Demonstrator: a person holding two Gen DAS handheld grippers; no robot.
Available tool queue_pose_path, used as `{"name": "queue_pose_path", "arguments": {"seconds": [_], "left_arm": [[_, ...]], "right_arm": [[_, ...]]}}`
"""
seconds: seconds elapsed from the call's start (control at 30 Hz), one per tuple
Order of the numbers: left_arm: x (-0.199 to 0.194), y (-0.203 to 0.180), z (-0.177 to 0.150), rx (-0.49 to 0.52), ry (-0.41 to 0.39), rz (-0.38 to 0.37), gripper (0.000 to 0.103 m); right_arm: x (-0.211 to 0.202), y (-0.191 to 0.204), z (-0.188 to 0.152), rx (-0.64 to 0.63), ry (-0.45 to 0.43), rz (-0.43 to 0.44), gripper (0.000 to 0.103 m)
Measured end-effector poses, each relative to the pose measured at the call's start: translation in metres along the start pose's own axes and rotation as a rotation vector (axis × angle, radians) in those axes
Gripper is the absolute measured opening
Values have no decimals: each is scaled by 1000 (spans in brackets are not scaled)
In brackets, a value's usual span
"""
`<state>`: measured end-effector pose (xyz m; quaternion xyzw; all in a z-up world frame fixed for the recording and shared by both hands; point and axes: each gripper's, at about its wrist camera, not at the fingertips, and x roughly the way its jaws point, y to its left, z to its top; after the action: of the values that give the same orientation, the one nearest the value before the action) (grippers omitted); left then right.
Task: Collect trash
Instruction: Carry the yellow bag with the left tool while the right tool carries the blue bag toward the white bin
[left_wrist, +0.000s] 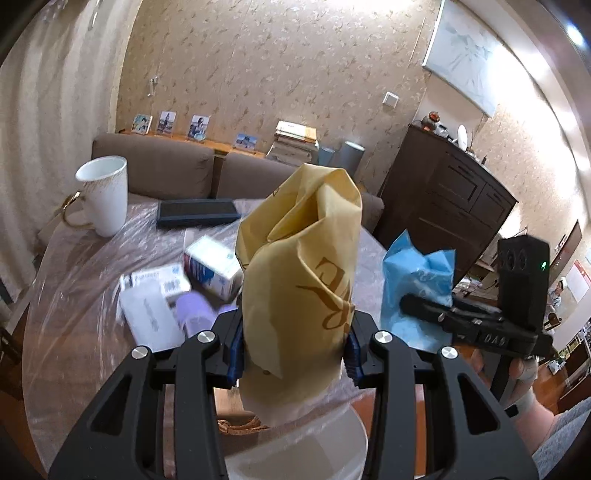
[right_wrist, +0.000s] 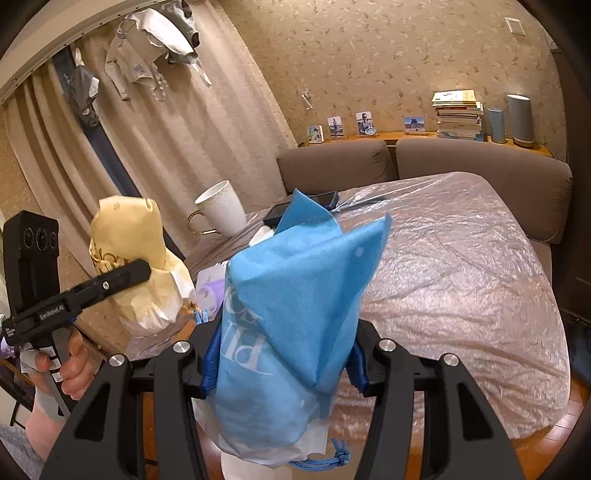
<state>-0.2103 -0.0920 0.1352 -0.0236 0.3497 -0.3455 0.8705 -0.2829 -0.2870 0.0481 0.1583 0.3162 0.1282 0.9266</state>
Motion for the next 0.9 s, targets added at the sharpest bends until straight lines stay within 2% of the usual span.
{"name": "queue_pose_path", "arguments": {"seconds": [0.4, 0.9], "left_arm": [[-20, -3, -54, -33, 101, 63, 43], [-7, -17, -113, -25, 258, 41, 43]], "right_arm": [[-18, 12, -38, -50, 83, -18, 52], [-8, 25, -90, -91, 231, -38, 52]]}}
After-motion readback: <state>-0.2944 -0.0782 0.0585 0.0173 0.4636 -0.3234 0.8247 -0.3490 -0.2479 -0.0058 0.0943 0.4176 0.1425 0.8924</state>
